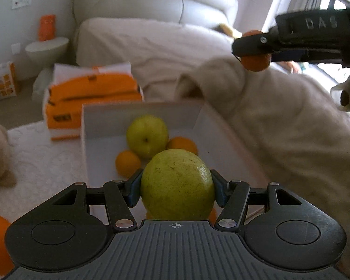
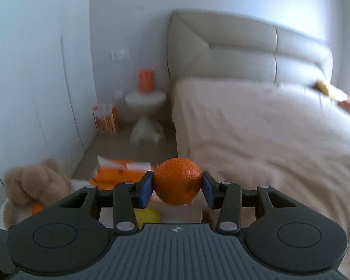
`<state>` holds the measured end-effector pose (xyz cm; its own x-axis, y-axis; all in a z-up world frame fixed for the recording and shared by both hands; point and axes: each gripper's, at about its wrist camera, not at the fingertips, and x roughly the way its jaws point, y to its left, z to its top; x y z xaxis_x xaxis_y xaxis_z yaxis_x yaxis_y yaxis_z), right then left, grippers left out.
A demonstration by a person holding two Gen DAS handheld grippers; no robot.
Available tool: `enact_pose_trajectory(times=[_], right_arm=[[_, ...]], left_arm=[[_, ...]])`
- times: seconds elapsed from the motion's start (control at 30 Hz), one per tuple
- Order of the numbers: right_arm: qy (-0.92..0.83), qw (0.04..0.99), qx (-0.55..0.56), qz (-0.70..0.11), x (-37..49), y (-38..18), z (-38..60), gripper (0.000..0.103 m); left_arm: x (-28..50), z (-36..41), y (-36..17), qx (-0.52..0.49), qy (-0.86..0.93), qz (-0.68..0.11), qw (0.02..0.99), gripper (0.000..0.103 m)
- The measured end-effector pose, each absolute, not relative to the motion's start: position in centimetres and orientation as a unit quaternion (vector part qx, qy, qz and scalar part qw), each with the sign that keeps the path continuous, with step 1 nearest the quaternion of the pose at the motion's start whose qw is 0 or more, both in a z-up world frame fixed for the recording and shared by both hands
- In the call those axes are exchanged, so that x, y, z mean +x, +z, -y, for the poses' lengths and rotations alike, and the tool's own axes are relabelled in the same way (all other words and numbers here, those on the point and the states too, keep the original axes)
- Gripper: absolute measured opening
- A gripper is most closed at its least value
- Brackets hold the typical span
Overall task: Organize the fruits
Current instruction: 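Carry the pear and tangerine over the pink box and open both grippers, then close the left gripper on a tangerine by the teddy bear while the right gripper reaches for the large orange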
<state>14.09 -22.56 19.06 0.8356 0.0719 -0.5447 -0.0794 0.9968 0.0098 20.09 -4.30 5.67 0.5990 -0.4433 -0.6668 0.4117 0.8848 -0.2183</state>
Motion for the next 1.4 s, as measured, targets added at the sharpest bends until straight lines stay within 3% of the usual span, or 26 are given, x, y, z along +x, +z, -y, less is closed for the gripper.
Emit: enact_pose_trajectory(times=[0.1, 0.33, 0.6, 0.83, 0.97, 1.13, 1.23, 1.4], right_arm=[[0.049, 0.949, 0.0, -0.311, 14.8, 16.7, 22.4, 0.044], [0.074, 0.941, -0.005, -0.331, 14.6, 13.4, 20.5, 0.044], [0.096, 0.919, -0.036, -0.38, 15.9, 9.2, 16.9, 0.044], [0.086, 0.905, -0.04, -0.414, 16.8, 6.4, 15.3, 0.045], [0.066, 0.911, -0.047, -0.405, 16.4, 7.4, 14.4, 0.049], [0.049, 0.944, -0.061, -0.321, 14.1, 10.3, 11.5, 0.07], [0.104, 0.946, -0.042, -0.305, 13.2, 11.4, 9.1, 0.078], [0.207, 0.912, -0.024, -0.352, 13.7, 10.6, 3.3, 0.079]], left_arm=[[19.2, 4.4, 4.9, 0.015, -0.238, -0.361, 0.902, 0.063], [16.3, -1.5, 7.3, -0.076, -0.238, -0.29, 0.924, 0.062], [11.4, -12.3, 6.8, -0.184, -0.093, -0.203, 0.957, 0.062], [8.7, -19.7, 3.9, -0.2, 0.036, -0.205, 0.958, 0.062], [7.5, -22.0, 2.9, -0.229, 0.062, -0.188, 0.953, 0.062], [6.9, -22.6, 3.5, -0.23, 0.073, -0.177, 0.954, 0.062], [6.4, -22.3, 3.2, -0.23, 0.082, -0.179, 0.953, 0.062], [6.7, -22.6, 2.3, -0.233, 0.094, -0.196, 0.948, 0.062]])
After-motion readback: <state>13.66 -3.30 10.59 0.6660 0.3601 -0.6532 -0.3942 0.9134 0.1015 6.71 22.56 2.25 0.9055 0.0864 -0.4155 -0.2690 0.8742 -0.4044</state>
